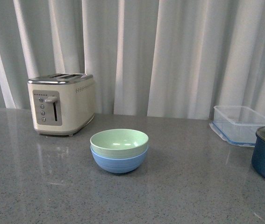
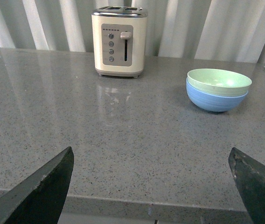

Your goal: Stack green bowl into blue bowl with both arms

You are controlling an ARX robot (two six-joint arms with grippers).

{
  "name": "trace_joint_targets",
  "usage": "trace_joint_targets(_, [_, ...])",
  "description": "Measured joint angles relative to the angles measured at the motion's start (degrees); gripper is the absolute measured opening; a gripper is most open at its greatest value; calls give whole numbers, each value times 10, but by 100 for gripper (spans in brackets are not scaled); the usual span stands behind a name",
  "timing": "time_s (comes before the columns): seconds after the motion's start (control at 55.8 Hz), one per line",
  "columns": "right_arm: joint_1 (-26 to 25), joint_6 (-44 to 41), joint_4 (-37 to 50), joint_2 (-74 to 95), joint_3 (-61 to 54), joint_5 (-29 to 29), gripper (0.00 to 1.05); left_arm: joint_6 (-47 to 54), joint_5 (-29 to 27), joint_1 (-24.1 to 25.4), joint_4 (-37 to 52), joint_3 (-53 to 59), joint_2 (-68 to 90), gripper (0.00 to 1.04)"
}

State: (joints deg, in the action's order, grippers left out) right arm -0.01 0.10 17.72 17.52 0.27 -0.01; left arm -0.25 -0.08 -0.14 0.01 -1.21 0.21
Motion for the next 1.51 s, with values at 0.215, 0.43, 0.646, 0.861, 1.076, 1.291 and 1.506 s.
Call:
trace_joint_targets(0.215, [0, 0, -38, -38, 0, 0, 1, 0, 0, 0, 0, 0, 0, 98])
trace_joint_targets(0.43, [0, 0, -74, -74, 0, 0, 1, 0, 0, 0, 0, 0, 0, 98])
trace_joint_targets(0.646, [0, 0, -174, -172, 0, 0, 1, 0, 0, 0, 0, 0, 0, 98])
trace_joint_targets(0.861, [0, 0, -176, -172, 0, 0, 1, 0, 0, 0, 0, 0, 0, 98])
trace_joint_targets(1.076, [0, -1, -176, -173, 0, 0, 20, 0, 0, 0, 0, 0, 0, 98])
trace_joint_targets(1.291, [0, -1, -176, -173, 0, 0, 71, 0, 0, 0, 0, 0, 0, 98])
trace_joint_targets(1.506, [0, 0, -176, -173, 0, 0, 95, 0, 0, 0, 0, 0, 0, 98])
